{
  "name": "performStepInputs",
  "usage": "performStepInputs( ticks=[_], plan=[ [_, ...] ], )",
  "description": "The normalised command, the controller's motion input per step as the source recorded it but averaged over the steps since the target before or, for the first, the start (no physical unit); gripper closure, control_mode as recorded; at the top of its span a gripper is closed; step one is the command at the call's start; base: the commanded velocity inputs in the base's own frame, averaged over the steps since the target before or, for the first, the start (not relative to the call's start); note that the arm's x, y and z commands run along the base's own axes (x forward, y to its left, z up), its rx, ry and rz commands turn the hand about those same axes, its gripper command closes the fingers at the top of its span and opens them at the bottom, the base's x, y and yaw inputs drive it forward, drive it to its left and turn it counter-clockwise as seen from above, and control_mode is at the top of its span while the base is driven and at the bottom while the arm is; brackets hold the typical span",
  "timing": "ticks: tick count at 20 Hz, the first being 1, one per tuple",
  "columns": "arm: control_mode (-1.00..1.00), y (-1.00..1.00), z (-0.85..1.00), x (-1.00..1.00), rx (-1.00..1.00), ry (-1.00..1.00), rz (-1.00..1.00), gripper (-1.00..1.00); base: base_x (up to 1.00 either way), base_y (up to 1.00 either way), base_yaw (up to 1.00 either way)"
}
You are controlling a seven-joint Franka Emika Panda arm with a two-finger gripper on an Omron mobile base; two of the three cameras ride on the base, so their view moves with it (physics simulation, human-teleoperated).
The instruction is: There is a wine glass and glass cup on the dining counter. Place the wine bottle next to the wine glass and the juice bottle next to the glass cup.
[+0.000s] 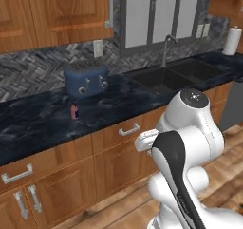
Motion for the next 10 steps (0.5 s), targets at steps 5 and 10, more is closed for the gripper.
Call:
performStepInputs(
  ticks=[5,10],
  plan=[
    [1.0,0.0,0.0,0.0,0.0,0.0,0.0,-1.0,0.6,-0.32,0.18],
    [1.0,0.0,0.0,0.0,0.0,0.0,0.0,-1.0,0.72,-0.23,0.18]
  ],
)
